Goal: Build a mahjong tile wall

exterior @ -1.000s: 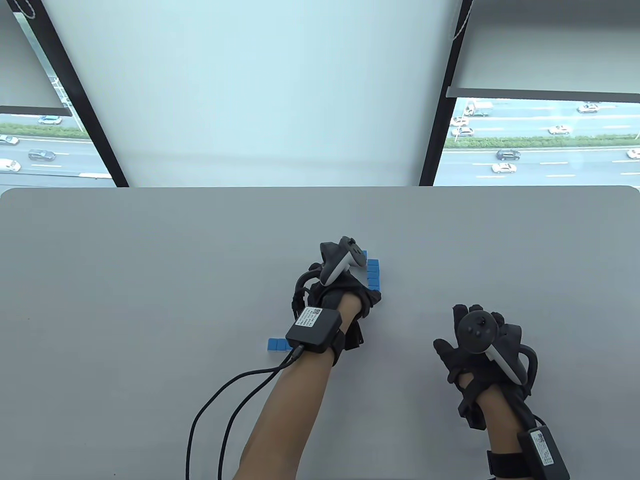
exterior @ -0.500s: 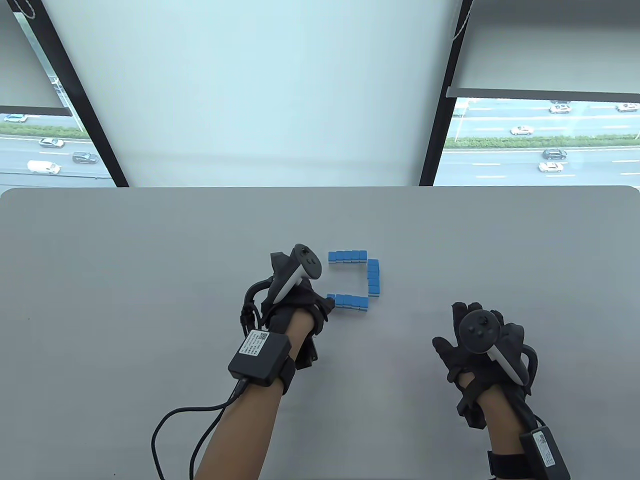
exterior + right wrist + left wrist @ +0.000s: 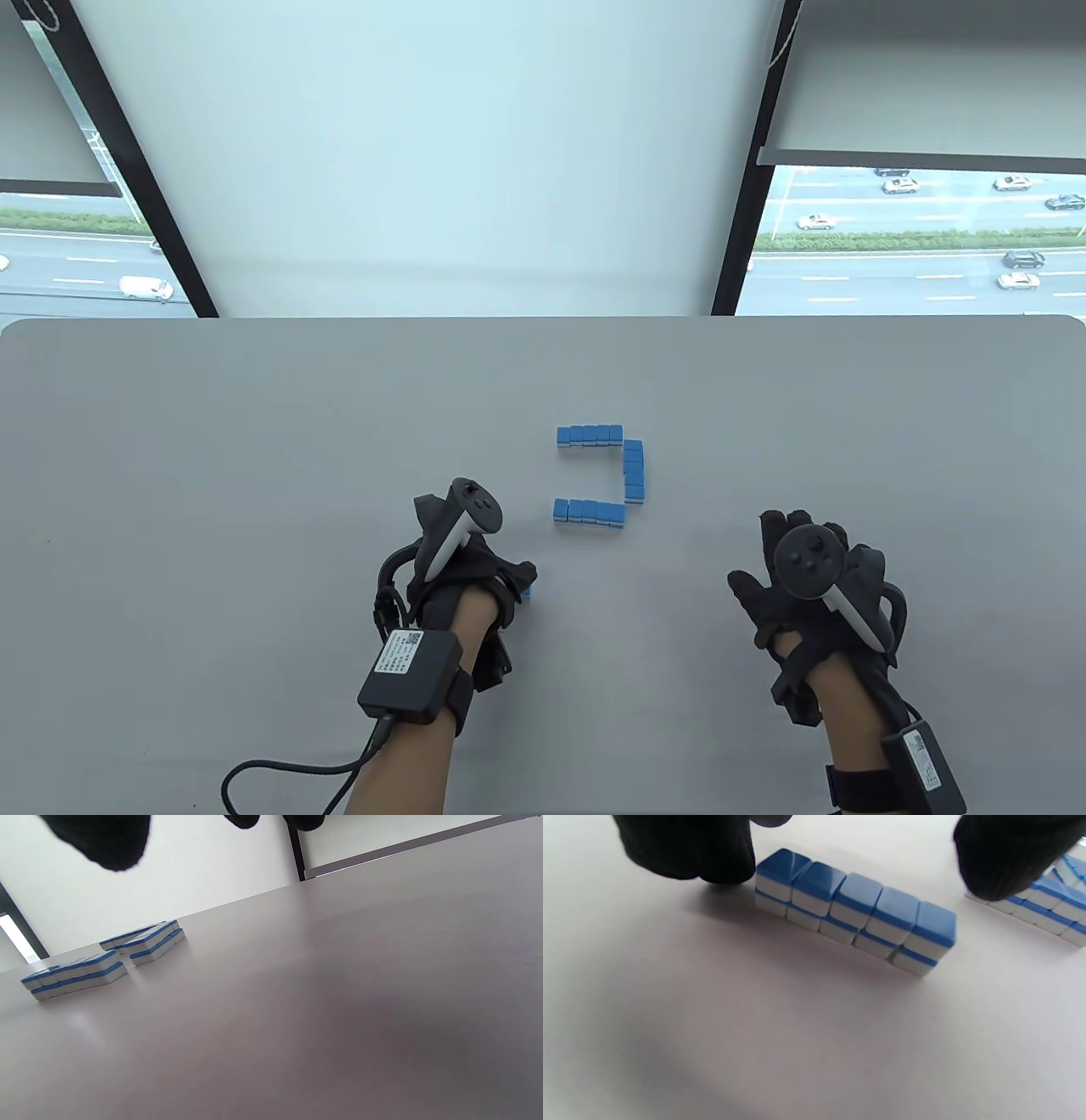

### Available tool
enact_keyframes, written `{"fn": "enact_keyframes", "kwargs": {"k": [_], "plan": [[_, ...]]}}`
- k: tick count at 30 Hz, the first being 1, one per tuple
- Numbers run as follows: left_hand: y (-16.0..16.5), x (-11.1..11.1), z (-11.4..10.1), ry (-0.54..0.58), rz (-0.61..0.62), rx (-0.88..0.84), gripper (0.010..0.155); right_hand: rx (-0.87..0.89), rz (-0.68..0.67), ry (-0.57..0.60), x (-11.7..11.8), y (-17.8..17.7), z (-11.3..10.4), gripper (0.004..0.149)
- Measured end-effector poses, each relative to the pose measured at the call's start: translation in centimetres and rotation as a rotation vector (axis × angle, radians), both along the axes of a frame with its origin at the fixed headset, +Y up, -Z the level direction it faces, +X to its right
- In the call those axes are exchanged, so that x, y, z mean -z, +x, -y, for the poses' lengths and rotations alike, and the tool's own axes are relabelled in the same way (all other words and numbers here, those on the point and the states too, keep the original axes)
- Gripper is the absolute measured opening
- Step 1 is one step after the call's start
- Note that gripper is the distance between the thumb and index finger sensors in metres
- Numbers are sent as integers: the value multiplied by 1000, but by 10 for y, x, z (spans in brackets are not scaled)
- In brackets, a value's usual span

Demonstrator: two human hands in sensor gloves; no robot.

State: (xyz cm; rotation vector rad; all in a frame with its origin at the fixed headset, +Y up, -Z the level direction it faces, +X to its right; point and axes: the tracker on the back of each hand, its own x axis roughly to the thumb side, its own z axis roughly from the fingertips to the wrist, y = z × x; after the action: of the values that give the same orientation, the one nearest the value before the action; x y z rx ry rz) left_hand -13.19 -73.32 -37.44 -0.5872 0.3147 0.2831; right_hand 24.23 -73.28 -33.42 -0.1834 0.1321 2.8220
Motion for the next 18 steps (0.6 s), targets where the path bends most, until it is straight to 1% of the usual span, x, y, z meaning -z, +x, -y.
{"fn": "enact_keyframes", "kwargs": {"k": [6,11,14,18], "plan": [[13,-2,4,-1,18,52,110,-1,0,2,1,-1,-1,84],[20,-1,7,-13,6,89,113,-5,6,2,0,-1,-1,84],[24,0,8,-32,3,119,114,5,9,-2,0,0,-1,84],[29,2,9,-27,-18,155,113,2,8,-4,0,0,-2,85]]}}
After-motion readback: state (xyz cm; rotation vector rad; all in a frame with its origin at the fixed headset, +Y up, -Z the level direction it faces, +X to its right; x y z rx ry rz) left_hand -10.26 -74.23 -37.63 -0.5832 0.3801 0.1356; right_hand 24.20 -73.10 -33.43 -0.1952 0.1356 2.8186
